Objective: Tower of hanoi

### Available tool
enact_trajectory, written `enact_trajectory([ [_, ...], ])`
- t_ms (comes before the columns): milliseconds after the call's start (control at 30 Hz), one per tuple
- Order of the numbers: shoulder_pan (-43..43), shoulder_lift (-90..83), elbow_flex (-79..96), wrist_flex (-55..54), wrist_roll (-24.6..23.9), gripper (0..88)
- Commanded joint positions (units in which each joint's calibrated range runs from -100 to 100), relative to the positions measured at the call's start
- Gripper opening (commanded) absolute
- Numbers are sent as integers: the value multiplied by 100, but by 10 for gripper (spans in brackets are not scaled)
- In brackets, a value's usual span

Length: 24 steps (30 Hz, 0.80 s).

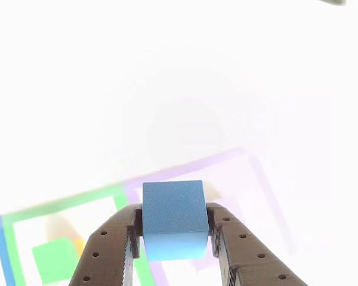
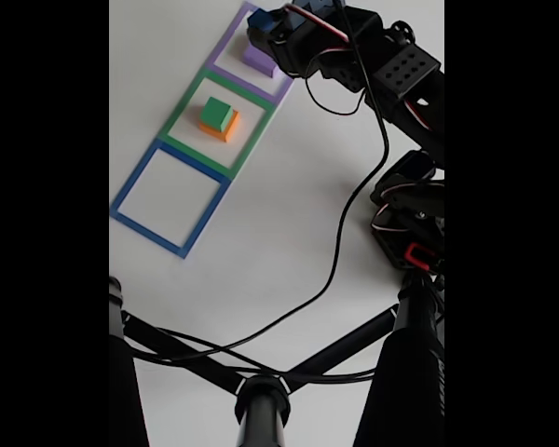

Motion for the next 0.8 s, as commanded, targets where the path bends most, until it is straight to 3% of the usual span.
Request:
enact_trajectory([
  [0,-219,-192,-2442,2490,79,18],
  [133,-420,-63,-3979,4045,79,21],
  [400,-851,155,-5606,5632,79,19],
  [600,-1101,123,-5470,5656,79,18],
  [767,-1273,-289,-4097,4758,79,19],
])
